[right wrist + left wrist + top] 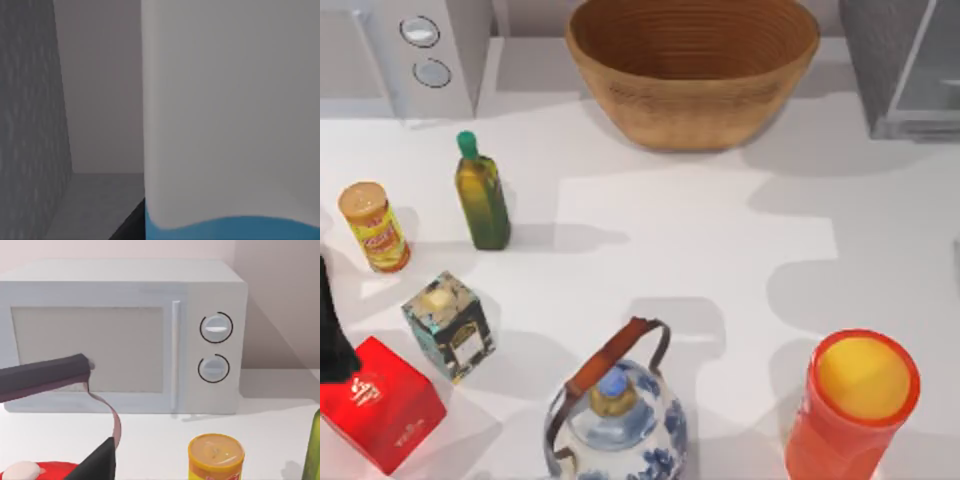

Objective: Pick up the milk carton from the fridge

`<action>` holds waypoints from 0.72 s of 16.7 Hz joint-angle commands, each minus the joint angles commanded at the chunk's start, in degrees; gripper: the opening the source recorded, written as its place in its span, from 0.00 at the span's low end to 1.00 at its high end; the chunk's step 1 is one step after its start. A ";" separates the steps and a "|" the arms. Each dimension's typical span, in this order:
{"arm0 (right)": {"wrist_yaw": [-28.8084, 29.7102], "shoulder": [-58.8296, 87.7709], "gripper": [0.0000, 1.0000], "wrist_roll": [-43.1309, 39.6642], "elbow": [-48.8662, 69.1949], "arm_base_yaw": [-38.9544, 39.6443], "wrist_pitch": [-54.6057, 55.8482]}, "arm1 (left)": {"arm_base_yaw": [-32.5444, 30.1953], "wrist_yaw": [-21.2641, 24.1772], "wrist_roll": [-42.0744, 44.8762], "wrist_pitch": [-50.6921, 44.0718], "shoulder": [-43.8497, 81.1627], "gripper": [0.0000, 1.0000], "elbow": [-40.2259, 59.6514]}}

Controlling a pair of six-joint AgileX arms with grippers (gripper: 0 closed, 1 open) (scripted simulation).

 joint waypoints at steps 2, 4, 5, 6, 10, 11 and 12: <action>-0.67 -3.69 0.00 0.07 -6.75 -0.75 1.94 | 0.00 0.00 0.00 0.00 0.00 1.00 0.00; -1.32 -7.08 0.00 0.09 -12.11 -1.40 3.77 | 0.00 0.00 0.00 0.00 0.00 1.00 0.00; -1.59 -8.34 0.00 0.10 -13.86 -1.65 4.55 | 0.00 0.00 0.00 0.00 0.00 1.00 0.00; -1.78 -9.23 0.00 0.10 -14.99 -1.84 5.14 | 0.00 0.00 0.00 0.00 0.00 1.00 0.00; -1.88 -9.70 0.00 0.10 -15.56 -1.94 5.46 | 0.00 0.00 0.00 0.00 0.00 1.00 0.00; -1.83 -9.35 0.00 0.19 -15.39 -1.62 5.29 | 0.00 0.00 0.00 0.00 0.00 1.00 0.00; -1.83 -9.37 0.00 0.19 -15.40 -1.62 5.28 | 0.00 0.00 0.00 0.00 0.00 1.00 0.00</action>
